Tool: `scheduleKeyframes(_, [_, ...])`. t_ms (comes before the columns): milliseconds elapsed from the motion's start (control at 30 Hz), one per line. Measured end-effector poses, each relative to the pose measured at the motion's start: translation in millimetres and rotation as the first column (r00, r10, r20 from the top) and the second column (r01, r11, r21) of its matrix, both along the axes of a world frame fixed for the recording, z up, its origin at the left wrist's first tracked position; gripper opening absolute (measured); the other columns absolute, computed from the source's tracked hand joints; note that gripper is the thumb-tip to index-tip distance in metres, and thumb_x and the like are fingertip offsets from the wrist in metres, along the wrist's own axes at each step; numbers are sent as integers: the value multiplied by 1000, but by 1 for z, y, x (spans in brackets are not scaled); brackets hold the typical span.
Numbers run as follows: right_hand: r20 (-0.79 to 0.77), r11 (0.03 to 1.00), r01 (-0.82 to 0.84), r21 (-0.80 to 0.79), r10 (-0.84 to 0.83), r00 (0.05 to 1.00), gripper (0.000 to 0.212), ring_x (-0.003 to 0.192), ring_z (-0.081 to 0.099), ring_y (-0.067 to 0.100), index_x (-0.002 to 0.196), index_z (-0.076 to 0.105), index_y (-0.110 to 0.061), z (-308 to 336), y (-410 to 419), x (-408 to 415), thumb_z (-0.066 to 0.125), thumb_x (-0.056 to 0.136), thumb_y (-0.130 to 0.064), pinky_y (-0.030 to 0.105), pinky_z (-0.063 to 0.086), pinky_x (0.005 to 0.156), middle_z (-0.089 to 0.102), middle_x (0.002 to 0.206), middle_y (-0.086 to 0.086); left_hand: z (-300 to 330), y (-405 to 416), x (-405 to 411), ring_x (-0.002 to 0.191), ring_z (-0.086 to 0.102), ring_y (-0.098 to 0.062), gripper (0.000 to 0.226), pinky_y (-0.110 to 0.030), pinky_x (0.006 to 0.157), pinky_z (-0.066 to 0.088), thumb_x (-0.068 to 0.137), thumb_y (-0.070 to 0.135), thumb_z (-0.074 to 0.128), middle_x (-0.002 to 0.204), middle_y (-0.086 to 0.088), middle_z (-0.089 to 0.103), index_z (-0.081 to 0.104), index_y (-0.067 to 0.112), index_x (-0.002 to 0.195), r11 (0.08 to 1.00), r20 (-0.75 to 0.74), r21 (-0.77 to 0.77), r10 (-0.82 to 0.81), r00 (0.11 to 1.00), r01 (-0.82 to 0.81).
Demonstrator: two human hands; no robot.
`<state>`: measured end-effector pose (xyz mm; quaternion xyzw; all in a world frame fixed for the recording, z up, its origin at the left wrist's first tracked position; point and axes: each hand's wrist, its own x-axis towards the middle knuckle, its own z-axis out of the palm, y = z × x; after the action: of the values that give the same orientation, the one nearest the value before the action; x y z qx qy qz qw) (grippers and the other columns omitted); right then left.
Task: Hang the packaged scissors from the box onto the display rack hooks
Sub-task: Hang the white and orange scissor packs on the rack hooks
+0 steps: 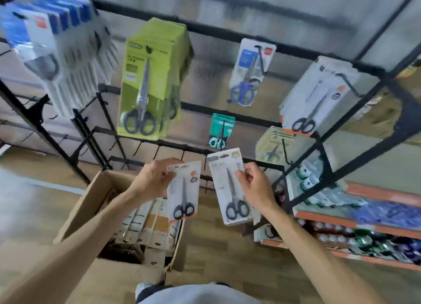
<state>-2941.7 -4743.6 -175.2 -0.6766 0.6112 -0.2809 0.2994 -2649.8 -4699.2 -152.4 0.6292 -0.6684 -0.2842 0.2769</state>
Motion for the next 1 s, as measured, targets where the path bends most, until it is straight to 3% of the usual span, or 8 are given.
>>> scheduleKeyframes(133, [46, 989, 106, -107, -102, 994, 12, 82, 65, 6, 101, 56, -17, 30, -1, -79, 59, 99, -28, 23, 52, 68, 68, 93, -4, 27, -34, -80, 85, 68, -15, 35, -20, 64, 54, 94, 1, 59, 98, 2, 68, 64, 15, 126, 996, -21, -61, -61, 998, 59])
scheduleKeyframes(233, [64, 976, 168, -139, -160, 985, 10, 77, 59, -4, 99, 54, -18, 48, 1, -121, 59, 99, -26, 10, 44, 63, 65, 88, -7, 41, -51, -126, 97, 67, -18, 35, -10, 63, 51, 96, 4, 58, 113, -3, 68, 61, 17, 129, 990, -4, -85, -115, 993, 114])
scheduleKeyframes(333, [73, 958, 206, -199, -195, 978, 10, 73, 58, -7, 98, 56, -17, 69, -1, -157, 60, 99, -26, 9, 41, 62, 63, 84, -10, 58, -66, -154, 105, 67, -24, 37, -30, 74, 57, 97, 12, 58, 125, -9, 66, 58, 20, 133, 984, 63, -100, -139, 988, 145])
scheduleKeyframes(500, [157, 904, 306, -297, -270, 950, 14, 78, 61, -1, 100, 57, -20, 126, -25, -201, 60, 99, -33, 10, 43, 64, 66, 87, -11, 103, -80, -188, 75, 61, -1, 38, -4, 63, 39, 94, 4, 62, 96, -1, 72, 65, 19, 128, 951, 63, -268, -144, 988, 155])
scheduleKeyframes(600, [180, 893, 304, -332, -256, 950, 18, 78, 65, 6, 102, 59, -18, 151, -38, -207, 59, 99, -36, 17, 49, 66, 68, 88, -7, 123, -82, -201, 65, 59, 7, 38, -1, 57, 41, 94, 3, 62, 88, 1, 66, 62, 15, 131, 936, 53, -311, -153, 987, 162])
scheduleKeyframes(700, [168, 896, 289, -337, -245, 955, 15, 72, 60, 3, 99, 58, -17, 158, -44, -205, 59, 99, -32, 9, 41, 57, 65, 85, -7, 136, -80, -208, 66, 60, 5, 38, 0, 57, 42, 95, 5, 61, 91, 0, 70, 62, 17, 131, 929, 88, -322, -165, 982, 185])
scheduleKeyframes(833, [199, 900, 293, -322, -238, 951, 13, 71, 59, 6, 97, 58, -18, 159, -46, -203, 59, 98, -31, 9, 40, 56, 65, 85, -5, 141, -75, -210, 56, 59, 10, 40, -2, 53, 40, 94, 3, 62, 68, 18, 61, 64, 19, 130, 929, 87, -328, -151, 985, 171])
scheduleKeyframes(1000, [247, 910, 329, -253, -268, 931, 14, 76, 60, 10, 97, 58, -18, 163, -57, -198, 61, 96, -32, 20, 43, 62, 64, 87, -3, 140, -75, -204, 69, 68, -8, 41, 0, 55, 42, 95, 8, 62, 96, 3, 72, 61, 23, 133, 928, 117, -338, -123, 986, 156])
